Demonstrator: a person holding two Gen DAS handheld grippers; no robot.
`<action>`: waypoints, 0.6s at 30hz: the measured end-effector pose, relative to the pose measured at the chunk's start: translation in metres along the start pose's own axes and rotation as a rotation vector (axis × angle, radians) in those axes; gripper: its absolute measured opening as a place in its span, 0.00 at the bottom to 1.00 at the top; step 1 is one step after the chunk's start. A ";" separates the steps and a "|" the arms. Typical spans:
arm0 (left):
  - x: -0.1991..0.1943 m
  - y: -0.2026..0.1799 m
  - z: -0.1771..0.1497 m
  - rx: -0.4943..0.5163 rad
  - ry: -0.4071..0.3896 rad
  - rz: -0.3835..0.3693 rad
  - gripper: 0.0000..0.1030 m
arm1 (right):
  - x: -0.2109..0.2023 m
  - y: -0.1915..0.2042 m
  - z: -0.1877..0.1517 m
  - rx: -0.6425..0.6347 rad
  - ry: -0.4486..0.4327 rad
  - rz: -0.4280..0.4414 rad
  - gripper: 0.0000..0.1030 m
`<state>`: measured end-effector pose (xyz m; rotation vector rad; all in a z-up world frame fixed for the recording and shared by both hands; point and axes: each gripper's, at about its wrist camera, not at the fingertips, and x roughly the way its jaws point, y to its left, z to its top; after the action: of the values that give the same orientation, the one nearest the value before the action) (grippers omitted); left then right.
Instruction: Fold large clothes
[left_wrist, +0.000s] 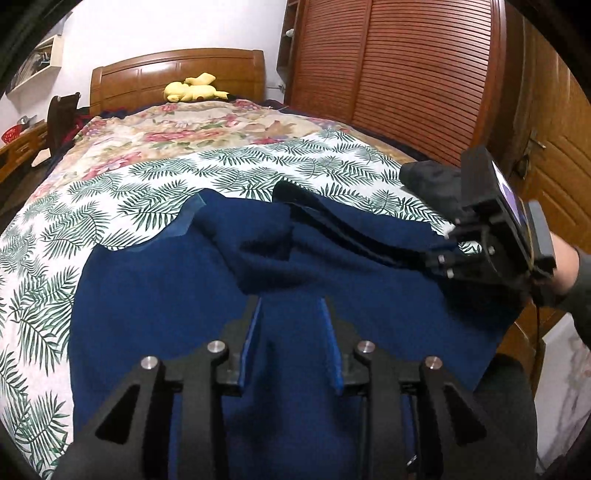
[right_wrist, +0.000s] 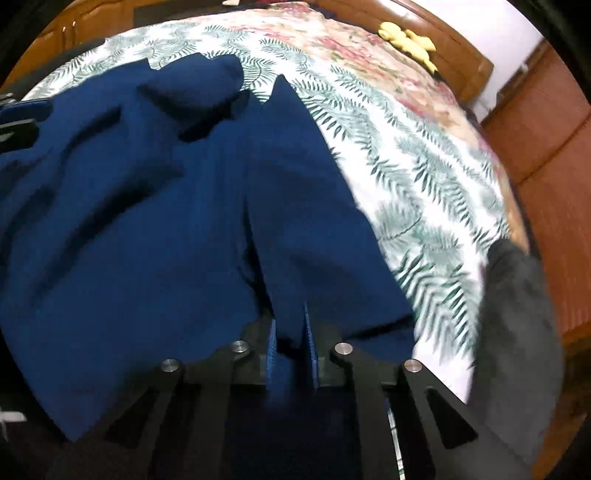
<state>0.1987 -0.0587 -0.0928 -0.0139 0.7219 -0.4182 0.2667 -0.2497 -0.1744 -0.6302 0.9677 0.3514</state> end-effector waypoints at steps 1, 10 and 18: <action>-0.001 0.000 0.000 -0.001 -0.003 0.001 0.29 | 0.000 -0.007 0.007 -0.001 -0.014 -0.038 0.09; -0.009 0.009 0.000 -0.011 -0.013 0.009 0.30 | -0.020 -0.114 0.059 0.324 -0.192 -0.339 0.34; -0.019 0.012 0.001 -0.014 -0.032 -0.005 0.30 | -0.027 -0.106 0.037 0.390 -0.196 -0.090 0.40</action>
<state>0.1907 -0.0404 -0.0822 -0.0361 0.6932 -0.4171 0.3336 -0.3077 -0.1002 -0.2766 0.7881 0.1343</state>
